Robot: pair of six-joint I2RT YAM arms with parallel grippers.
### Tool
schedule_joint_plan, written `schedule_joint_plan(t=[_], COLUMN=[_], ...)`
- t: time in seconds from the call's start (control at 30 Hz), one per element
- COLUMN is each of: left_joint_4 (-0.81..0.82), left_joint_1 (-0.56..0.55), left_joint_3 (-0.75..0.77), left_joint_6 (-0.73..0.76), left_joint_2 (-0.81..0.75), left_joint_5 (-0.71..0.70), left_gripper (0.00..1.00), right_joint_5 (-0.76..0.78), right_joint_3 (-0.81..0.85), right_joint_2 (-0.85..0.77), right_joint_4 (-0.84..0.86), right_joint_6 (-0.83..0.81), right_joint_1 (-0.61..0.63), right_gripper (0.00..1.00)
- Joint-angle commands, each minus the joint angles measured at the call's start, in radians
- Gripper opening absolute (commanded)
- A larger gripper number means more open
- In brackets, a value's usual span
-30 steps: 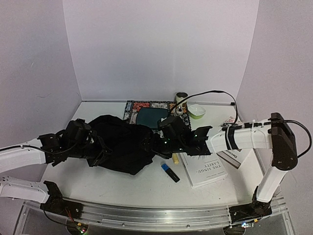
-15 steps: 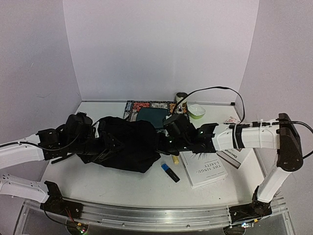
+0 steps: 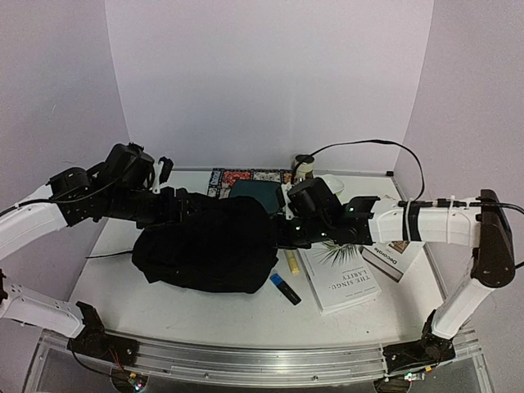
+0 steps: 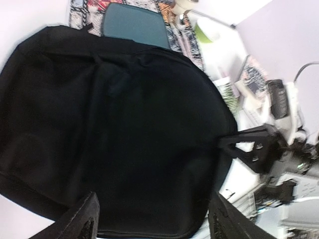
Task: Pack the student bag
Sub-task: Pass from the left arm to the right, then pass from the right arm to the left
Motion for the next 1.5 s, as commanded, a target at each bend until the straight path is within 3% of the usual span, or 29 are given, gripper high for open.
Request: schedule_joint_plan(t=[0.0, 0.23, 0.67, 0.77, 0.97, 1.1, 1.33, 1.47], left_joint_4=[-0.151, -0.159, -0.166, -0.161, -0.159, -0.159, -0.118, -0.017], left_joint_1=[0.032, 0.154, 0.175, 0.175, 0.175, 0.175, 0.175, 0.174], left_joint_3=[0.094, 0.017, 0.096, 0.098, 0.075, 0.047, -0.006, -0.061], left_joint_6=[0.141, 0.190, 0.360, 0.368, 0.336, 0.281, 0.143, 0.040], left_joint_2=[0.004, 0.094, 0.406, 0.452, 0.436, 0.363, 0.268, 0.231], left_joint_5=[-0.030, 0.048, 0.025, 0.079, 0.172, 0.225, 0.294, 0.382], left_gripper=[0.80, 0.83, 0.80, 0.71, 0.20, 0.01, 0.00, 0.00], right_joint_5=[-0.027, -0.029, -0.055, -0.057, -0.027, 0.001, 0.118, 0.140], right_joint_3=[-0.003, 0.004, -0.004, -0.002, 0.008, 0.022, 0.046, 0.099], right_joint_2=[-0.078, -0.074, -0.063, -0.064, -0.064, -0.045, 0.013, 0.064], right_joint_4=[0.000, 0.000, 0.011, 0.012, 0.012, 0.011, -0.005, -0.046], right_joint_6=[-0.077, -0.140, -0.194, -0.209, -0.241, -0.257, -0.213, -0.241], right_joint_1=[-0.019, -0.021, -0.022, -0.022, -0.023, -0.027, -0.076, -0.081], right_gripper=[0.00, 0.00, 0.00, 0.00, 0.00, 0.00, 0.00, 0.06])
